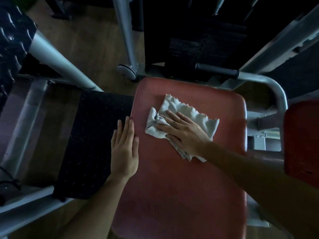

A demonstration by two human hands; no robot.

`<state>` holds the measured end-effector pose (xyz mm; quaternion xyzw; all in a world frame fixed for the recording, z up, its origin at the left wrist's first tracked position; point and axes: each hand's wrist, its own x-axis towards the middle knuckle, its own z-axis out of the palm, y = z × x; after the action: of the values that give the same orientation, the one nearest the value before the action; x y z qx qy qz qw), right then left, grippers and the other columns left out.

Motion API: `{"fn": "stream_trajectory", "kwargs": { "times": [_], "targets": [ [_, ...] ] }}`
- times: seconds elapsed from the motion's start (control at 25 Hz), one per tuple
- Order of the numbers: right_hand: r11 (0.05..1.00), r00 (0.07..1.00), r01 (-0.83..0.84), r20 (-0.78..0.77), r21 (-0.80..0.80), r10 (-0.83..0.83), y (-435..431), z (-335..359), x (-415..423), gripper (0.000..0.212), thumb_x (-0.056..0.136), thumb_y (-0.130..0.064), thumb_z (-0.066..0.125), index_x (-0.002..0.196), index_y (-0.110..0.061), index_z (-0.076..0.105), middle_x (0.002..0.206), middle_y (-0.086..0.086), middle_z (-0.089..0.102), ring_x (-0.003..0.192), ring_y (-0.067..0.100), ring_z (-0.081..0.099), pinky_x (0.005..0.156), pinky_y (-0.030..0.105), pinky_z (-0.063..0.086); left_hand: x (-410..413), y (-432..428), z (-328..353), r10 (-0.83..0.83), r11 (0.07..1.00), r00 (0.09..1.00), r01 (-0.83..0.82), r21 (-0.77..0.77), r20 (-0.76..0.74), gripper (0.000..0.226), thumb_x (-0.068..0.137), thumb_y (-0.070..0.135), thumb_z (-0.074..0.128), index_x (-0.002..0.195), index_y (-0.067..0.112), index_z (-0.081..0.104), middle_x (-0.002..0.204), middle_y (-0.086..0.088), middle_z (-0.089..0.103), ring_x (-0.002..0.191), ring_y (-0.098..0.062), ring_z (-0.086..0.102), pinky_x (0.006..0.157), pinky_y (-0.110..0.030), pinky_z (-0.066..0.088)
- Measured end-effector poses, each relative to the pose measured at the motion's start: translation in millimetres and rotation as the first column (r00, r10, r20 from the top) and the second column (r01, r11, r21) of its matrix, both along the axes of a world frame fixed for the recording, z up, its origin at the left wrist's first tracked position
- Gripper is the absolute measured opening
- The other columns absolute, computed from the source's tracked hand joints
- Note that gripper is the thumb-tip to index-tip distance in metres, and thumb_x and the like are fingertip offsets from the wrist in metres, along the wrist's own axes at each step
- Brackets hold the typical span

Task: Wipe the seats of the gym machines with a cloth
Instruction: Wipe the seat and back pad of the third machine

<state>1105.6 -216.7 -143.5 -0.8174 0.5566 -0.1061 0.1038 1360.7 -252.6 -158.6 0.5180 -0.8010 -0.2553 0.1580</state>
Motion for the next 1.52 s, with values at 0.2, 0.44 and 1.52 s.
{"fn": "stream_trajectory", "kwargs": {
  "times": [0.2,0.44,1.52],
  "targets": [
    [0.964,0.964,0.263,0.017,0.035,-0.264,-58.0,5.6,1.3,0.044,0.109,-0.037,0.035,0.152,-0.032,0.04,0.16,0.0,0.036,0.154,0.021,0.019,0.125,0.044,0.02,-2.1,1.3,1.9,0.014,1.0,0.999,-0.013,-0.009,0.04,0.054,0.107,0.027,0.029,0.158,0.012,0.021,0.167,0.0,0.015,0.155,-0.018,0.004,0.124,-0.047,0.017],
    [0.923,0.92,0.381,0.077,0.048,-0.384,-71.0,4.2,49.3,0.051,0.106,-0.04,0.027,0.152,-0.024,0.043,0.16,0.006,0.036,0.154,0.025,0.018,0.126,0.046,0.015,0.0,1.3,-1.8,0.026,1.0,0.999,-0.025,-0.013,0.03,0.053,0.107,0.027,0.029,0.158,0.014,0.022,0.167,0.002,0.017,0.155,-0.016,0.007,0.123,-0.048,0.018],
    [0.746,0.741,0.665,0.089,0.043,-0.666,-3.4,-1.6,66.1,0.047,0.107,-0.028,0.036,0.153,-0.023,0.038,0.164,0.002,0.03,0.155,0.028,0.014,0.125,0.048,0.018,1.8,0.8,-2.1,0.039,0.999,0.999,-0.039,0.017,0.002,0.053,0.107,0.031,0.025,0.159,0.018,0.021,0.166,0.006,0.017,0.155,-0.013,0.005,0.124,-0.047,0.017]
  ]
}}
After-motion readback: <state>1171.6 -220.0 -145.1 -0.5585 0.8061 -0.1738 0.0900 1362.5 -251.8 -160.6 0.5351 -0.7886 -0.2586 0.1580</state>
